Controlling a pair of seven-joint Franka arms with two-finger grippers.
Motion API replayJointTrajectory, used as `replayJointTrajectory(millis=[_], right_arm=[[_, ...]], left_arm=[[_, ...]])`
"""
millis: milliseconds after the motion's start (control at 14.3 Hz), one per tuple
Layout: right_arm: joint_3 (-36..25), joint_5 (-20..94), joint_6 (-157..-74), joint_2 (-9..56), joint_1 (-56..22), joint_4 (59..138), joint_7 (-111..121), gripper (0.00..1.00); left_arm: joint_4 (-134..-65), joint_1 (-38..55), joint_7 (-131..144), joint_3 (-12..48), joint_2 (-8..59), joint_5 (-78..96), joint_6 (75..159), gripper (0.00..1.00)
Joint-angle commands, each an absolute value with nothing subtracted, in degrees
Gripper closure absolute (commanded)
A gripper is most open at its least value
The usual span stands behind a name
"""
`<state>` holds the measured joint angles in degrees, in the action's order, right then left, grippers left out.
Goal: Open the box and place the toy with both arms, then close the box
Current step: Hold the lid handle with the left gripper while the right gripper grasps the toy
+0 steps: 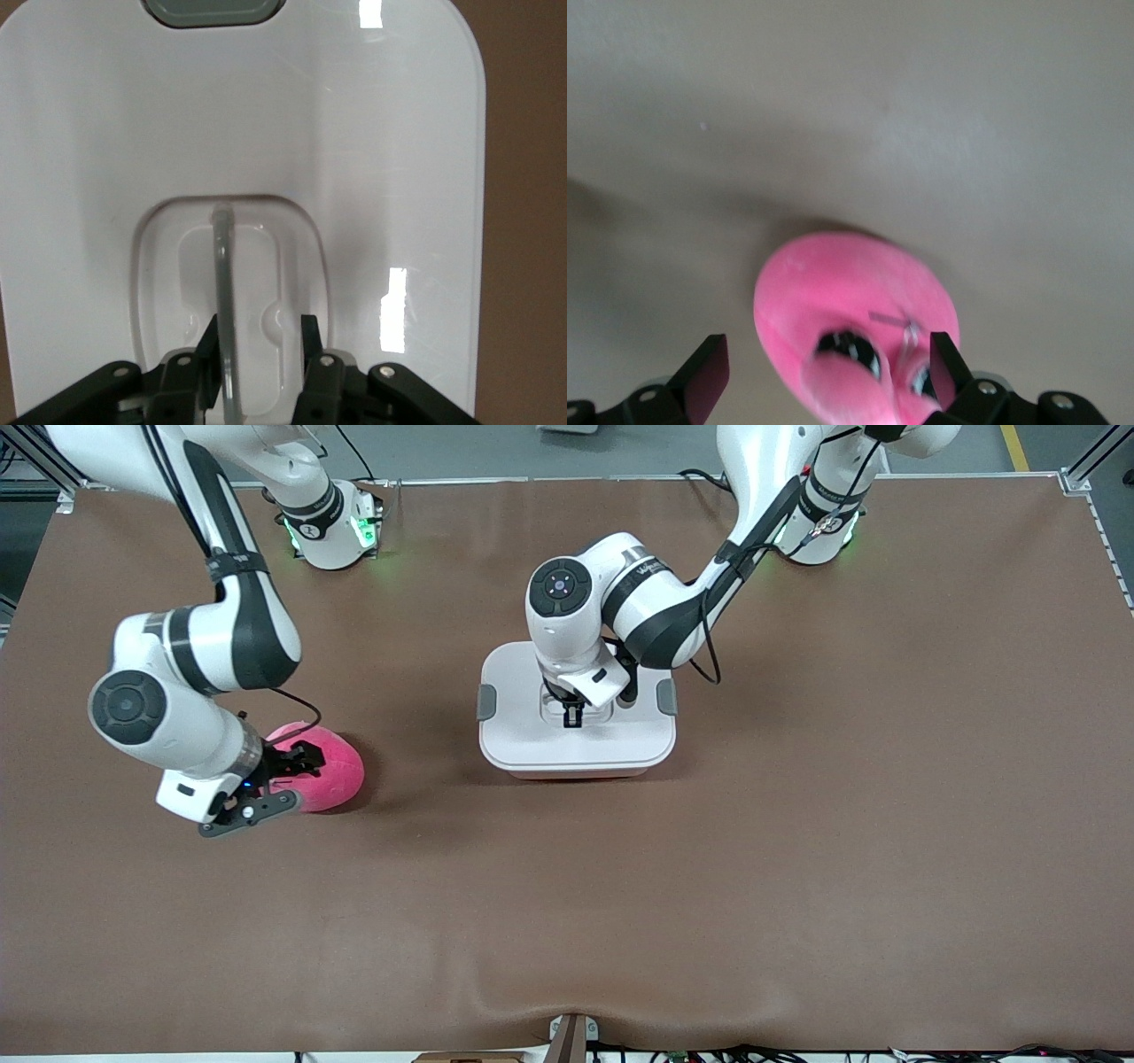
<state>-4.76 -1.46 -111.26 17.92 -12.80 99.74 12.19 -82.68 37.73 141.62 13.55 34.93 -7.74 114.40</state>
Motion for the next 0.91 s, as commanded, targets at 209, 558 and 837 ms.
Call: replayJointTrajectory(millis=[209,558,837], right_arm=[[-4.2,-2.1,-108.6,15.4,-11.3,103.8,12.2,0.0],[-4.1,-1.8,-113.6,16.0,-11.2,107.3,12.0,0.0],[-4.1,-1.7,-113.5,16.6,-12.0,107.3,10.3,0.0]], left_arm=[[-82.4,37.6,142.7,13.5,34.2,-9.0,114.2,0.73],[-82.4,37.2,142.7,13.5,33.5,-8.3,114.0,0.87],[-82.4,37.2,142.7,13.5,33.2,-8.3,113.7,0.95]])
